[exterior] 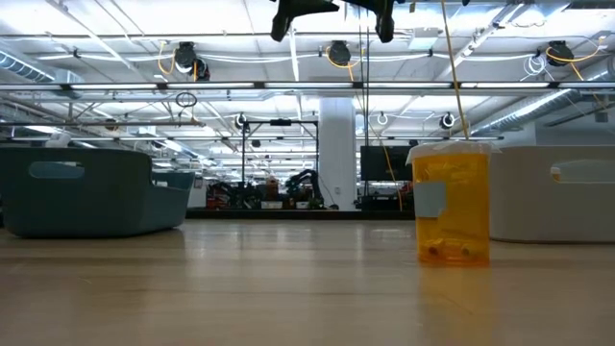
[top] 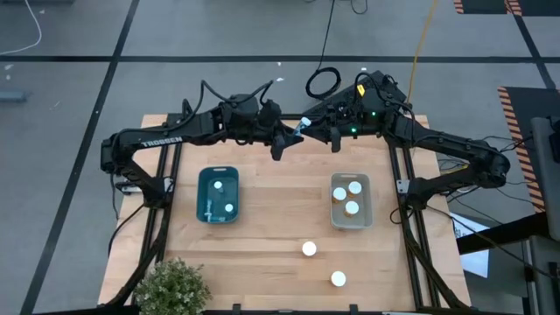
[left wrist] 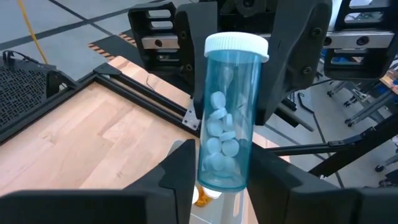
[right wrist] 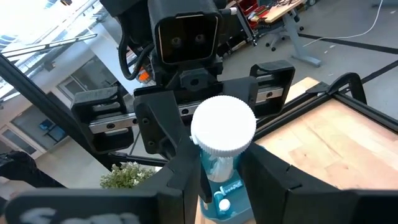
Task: Pick and place medicine bottles into bin by pill shape (circle, oval)
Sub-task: Adjust the blue pill bottle
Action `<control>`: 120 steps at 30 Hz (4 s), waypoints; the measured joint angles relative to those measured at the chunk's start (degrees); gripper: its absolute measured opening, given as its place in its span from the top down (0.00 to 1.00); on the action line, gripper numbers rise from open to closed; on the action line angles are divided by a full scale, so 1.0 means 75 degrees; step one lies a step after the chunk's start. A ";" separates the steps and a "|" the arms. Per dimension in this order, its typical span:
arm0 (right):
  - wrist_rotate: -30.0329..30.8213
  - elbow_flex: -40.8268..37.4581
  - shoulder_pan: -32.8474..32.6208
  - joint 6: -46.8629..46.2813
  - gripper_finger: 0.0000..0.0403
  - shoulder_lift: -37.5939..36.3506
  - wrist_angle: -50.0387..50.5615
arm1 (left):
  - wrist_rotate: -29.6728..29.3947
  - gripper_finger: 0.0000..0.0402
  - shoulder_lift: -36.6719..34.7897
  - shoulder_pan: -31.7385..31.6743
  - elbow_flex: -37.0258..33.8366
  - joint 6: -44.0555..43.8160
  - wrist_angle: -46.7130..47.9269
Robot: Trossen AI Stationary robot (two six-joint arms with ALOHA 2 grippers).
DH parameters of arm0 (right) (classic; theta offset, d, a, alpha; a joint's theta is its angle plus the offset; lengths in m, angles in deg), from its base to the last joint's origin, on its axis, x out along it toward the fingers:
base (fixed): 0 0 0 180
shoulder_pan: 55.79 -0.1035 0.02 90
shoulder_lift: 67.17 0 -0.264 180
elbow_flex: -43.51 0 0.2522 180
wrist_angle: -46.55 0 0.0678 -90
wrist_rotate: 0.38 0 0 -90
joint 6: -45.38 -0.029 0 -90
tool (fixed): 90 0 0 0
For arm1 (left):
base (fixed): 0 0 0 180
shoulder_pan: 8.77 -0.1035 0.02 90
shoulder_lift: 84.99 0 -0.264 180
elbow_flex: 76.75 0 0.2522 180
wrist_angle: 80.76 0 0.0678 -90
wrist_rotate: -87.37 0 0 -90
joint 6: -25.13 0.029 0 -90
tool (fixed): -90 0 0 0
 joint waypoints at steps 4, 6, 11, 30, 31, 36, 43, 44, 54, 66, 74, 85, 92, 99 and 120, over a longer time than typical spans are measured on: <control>0.0058 0.0000 0.0033 -0.0003 0.75 0.0000 0.0042 | -0.0033 0.65 0.0000 -0.0001 0.0000 -0.0046 0.0019; 0.0111 0.0000 0.0042 -0.0003 0.75 0.0000 0.0091 | -0.0044 0.64 0.0000 -0.0009 0.0000 -0.0132 0.0035; 0.0115 0.0000 0.0090 -0.0003 0.75 -0.0003 0.0099 | -0.0056 0.67 0.0000 -0.0009 0.0000 -0.0171 0.0050; -0.0051 0.0000 0.0102 0.0122 0.71 -0.0003 0.0054 | 0.0061 0.73 0.0000 -0.0002 0.0000 -0.0232 0.0014; -0.0128 0.0000 0.0102 0.0122 0.70 -0.0003 0.0018 | 0.0066 0.74 0.0000 0.0000 0.0000 -0.0232 -0.0022; -0.0311 0.0000 0.0096 0.0053 0.59 -0.0009 -0.0038 | 0.0172 0.75 -0.0006 -0.0003 0.0000 -0.0233 -0.0272; -0.0269 0.0000 0.0051 0.0092 0.48 -0.0012 -0.0187 | 0.0169 0.72 -0.0006 -0.0030 -0.0006 -0.0267 -0.0696; -0.0235 0.0000 0.0027 0.0121 0.48 -0.0012 -0.0265 | 0.0172 0.72 -0.0006 -0.0030 -0.0006 -0.0267 -0.0766; 0.0014 -0.0568 0.0029 -0.0457 0.60 -0.0017 -0.1846 | 0.0015 0.72 -0.0006 -0.0024 -0.0009 -0.0165 -0.1313; 0.0160 -0.1009 0.0029 -0.0895 0.76 -0.0017 -0.2787 | -0.0025 0.73 -0.0006 -0.0024 -0.0009 -0.0091 -0.1335; 0.0160 -0.1014 0.0029 -0.0873 0.76 -0.0012 -0.2760 | -0.0023 0.69 -0.0006 -0.0024 -0.0009 -0.0053 -0.1280; 0.0114 -0.1035 0.0087 -0.0712 0.77 0.0015 -0.2499 | 0.0099 0.52 -0.0006 -0.0024 -0.0003 -0.0479 -0.0481; 0.0049 -0.1035 0.0149 -0.0676 0.77 0.0000 -0.2497 | 0.0822 0.38 -0.0007 -0.0059 -0.0003 -0.0990 -0.0408; -0.1145 -0.1032 0.0543 -0.0781 0.77 -0.0029 -0.2475 | 0.1624 0.33 -0.0529 -0.0165 0.0009 -0.1091 0.0986; -0.0129 -0.1020 -0.0327 0.3070 0.77 -0.0032 0.1454 | 0.0791 0.32 -0.1018 -0.0199 0.0686 -0.0087 0.2681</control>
